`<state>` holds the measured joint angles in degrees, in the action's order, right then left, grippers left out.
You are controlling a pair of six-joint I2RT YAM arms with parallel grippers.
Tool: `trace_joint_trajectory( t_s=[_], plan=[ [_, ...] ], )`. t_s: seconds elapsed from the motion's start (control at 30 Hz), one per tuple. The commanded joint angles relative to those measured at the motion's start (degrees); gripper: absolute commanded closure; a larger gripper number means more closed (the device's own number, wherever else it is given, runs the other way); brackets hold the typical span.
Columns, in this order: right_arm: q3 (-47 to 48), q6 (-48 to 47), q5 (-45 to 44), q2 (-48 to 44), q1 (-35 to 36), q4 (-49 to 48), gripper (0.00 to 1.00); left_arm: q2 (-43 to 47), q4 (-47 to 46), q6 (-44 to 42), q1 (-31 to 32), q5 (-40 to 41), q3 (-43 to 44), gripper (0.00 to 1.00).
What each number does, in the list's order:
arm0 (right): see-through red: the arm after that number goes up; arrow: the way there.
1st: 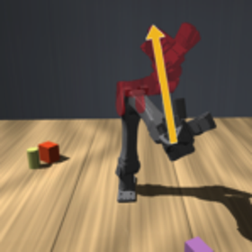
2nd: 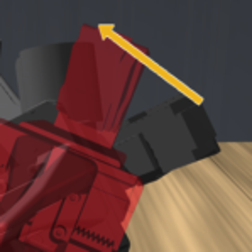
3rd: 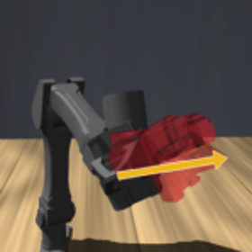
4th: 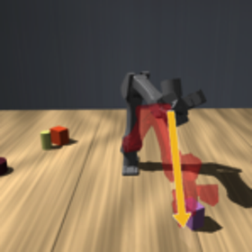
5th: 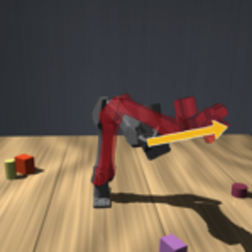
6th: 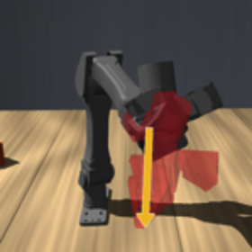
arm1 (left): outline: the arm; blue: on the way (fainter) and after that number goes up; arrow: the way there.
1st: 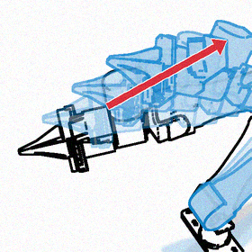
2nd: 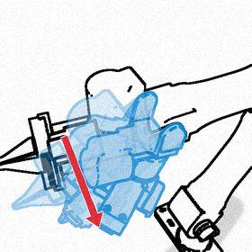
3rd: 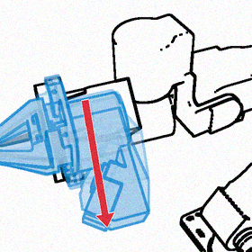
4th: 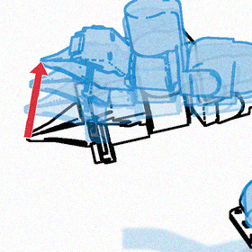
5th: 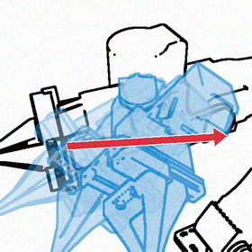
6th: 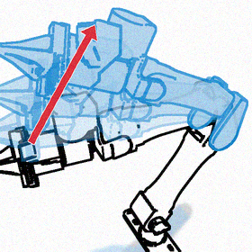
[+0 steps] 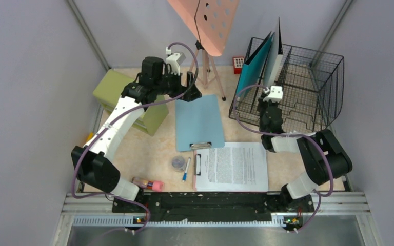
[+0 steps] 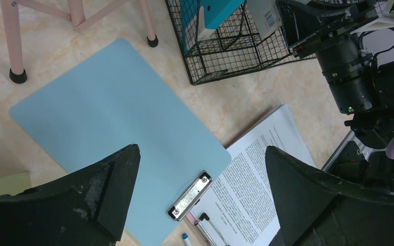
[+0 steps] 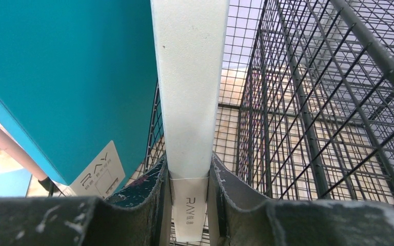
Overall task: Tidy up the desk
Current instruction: Place the folder in the storage box.
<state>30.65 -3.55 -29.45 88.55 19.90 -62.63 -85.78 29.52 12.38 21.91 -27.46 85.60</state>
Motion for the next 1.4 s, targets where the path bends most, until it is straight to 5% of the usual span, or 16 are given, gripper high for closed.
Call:
trace_joint_trajectory(
  t_s=[0.0, 0.37, 1.07, 1.37],
  plan=[
    [-0.2, -1.9, -0.6, 1.2, -1.3, -12.2, 1.0, -0.4, -3.3, 0.7, 0.4, -0.8, -0.8, 0.03],
    [0.4, -6.8, -2.2, 5.2, -1.0, -20.9, 1.0, -0.8, -3.6, 0.0, 0.5, -1.2, -1.4, 0.03],
    [0.4, -5.7, 3.1, 7.0, -2.0, -15.1, 1.0, 1.1, -5.3, -1.7, 0.7, -1.4, -5.6, 0.03],
    [-1.9, -8.7, 4.7, 11.3, -2.7, -22.6, 1.0, -0.2, -6.6, -2.6, 0.7, -2.3, -6.5, 0.03]
  ],
)
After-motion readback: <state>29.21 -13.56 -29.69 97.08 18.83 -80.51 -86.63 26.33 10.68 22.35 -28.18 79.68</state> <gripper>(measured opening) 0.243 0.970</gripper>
